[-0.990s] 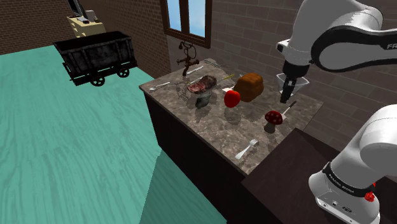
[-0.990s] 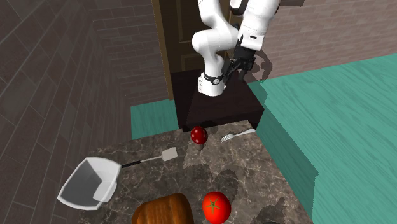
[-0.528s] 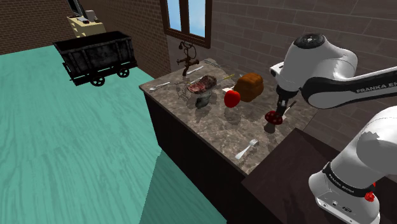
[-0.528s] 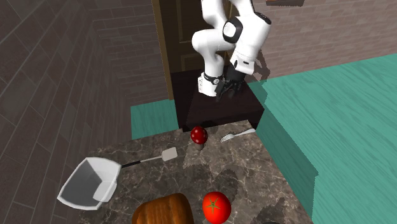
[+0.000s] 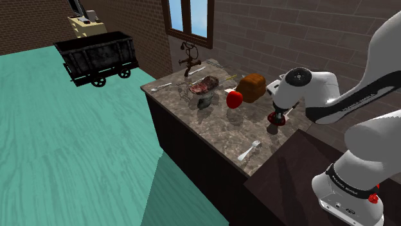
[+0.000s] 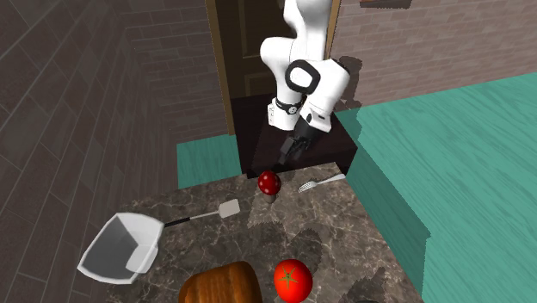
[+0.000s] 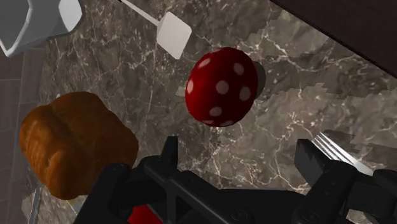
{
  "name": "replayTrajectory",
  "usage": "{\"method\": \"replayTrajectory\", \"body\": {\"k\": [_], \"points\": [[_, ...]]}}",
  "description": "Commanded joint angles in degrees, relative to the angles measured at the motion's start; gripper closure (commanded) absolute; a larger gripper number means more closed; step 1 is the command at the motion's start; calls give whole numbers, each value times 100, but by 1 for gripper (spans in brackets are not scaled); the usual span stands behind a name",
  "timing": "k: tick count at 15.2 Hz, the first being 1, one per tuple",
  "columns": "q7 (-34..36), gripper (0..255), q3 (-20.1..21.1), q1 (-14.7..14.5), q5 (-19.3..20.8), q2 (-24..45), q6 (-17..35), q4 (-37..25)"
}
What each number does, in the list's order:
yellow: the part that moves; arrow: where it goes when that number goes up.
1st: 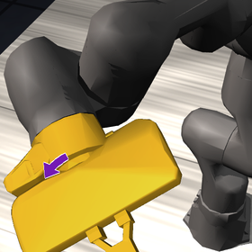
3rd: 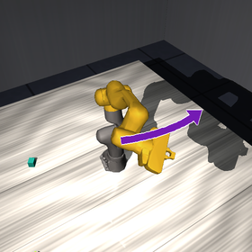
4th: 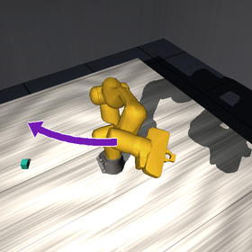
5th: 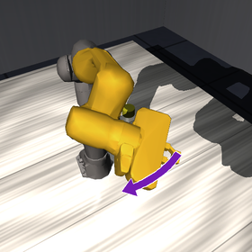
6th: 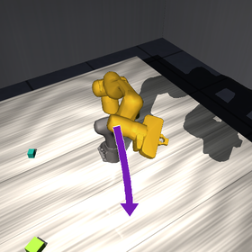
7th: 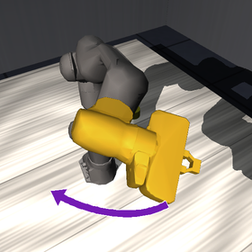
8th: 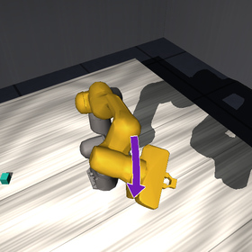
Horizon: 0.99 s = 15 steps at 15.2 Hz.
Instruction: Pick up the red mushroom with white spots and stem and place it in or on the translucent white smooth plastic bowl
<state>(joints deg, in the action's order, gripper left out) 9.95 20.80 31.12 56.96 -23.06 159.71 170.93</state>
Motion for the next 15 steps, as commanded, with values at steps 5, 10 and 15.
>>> {"method": "replayTrajectory", "body": {"k": [5, 10, 15], "points": [[3527, 0, 1055, 1715, 4560, 1829, -215, -934], [3998, 0, 951, 1796, 5289, 2546, -563, -1269], [4107, 0, 918, 1820, 5480, 2759, -665, -1370]]}}
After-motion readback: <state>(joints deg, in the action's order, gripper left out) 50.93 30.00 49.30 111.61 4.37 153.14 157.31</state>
